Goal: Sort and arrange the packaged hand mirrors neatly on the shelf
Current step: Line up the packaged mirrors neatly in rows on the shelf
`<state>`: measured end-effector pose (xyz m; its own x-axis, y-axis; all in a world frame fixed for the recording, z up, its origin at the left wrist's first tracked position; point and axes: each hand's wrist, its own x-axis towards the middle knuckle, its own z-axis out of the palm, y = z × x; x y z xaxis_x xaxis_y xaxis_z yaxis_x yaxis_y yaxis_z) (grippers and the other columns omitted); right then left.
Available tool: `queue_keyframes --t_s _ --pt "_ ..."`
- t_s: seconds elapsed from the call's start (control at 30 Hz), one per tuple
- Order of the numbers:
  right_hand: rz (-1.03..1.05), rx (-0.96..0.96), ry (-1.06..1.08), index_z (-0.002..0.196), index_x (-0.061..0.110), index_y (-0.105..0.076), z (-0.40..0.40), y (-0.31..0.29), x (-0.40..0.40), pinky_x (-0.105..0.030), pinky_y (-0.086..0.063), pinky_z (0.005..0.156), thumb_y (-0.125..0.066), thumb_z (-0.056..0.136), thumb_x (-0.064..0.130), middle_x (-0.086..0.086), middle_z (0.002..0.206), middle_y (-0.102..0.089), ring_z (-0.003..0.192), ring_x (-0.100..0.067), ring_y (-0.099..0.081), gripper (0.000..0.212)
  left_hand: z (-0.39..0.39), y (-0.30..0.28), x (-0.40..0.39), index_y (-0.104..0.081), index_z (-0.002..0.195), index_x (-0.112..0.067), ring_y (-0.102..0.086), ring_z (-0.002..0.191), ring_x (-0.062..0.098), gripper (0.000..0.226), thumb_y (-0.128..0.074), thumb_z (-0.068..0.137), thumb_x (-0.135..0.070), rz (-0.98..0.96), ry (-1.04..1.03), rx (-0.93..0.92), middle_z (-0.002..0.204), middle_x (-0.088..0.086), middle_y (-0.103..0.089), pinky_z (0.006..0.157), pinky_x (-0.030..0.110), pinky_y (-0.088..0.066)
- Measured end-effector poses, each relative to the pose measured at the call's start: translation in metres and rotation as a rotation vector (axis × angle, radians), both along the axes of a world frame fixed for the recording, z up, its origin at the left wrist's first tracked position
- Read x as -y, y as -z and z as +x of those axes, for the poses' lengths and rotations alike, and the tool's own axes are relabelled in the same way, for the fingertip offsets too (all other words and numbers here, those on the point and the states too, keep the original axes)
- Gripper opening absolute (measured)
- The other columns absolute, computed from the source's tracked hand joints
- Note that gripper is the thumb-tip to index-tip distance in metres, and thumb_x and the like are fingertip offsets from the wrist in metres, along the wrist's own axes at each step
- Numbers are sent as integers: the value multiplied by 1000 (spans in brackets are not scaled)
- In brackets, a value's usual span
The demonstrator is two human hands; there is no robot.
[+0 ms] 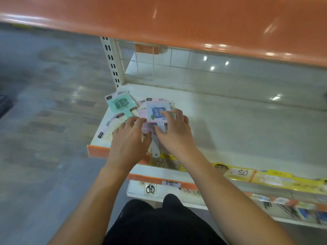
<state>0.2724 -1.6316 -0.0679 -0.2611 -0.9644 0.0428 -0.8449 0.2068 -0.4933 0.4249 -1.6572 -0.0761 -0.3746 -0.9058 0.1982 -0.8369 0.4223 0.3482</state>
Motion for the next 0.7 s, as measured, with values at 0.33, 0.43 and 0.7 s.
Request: queue_keyframes --t_s 0.33,0.43,0.7 --pt "91 -52 134 139 28 -45 19 4 35 -45 -36 107 -62 87 47 -7 152 -27 132 -35 -32 58 14 -5 36 -57 119 -14 -56 107 37 50 -38 87 -48 43 126 -27 123 11 -57 83 46 -46" --pt "119 -64 145 141 27 -44 20 5 39 -43 -38 106 -64 86 44 -6 148 -34 128 -34 -37 60 16 -5 46 -56 122 -16 -55 109 36 44 -47 89 -43 62 161 -22 126 9 -56 86 44 -43" --pt "47 -72 183 130 24 -56 34 11 47 -37 -43 94 -67 83 39 4 133 -50 112 -31 -45 51 27 -4 60 -54 124 -19 -53 113 30 67 -23 80 -61 98 187 -89 125 4 -54 88 42 -42"
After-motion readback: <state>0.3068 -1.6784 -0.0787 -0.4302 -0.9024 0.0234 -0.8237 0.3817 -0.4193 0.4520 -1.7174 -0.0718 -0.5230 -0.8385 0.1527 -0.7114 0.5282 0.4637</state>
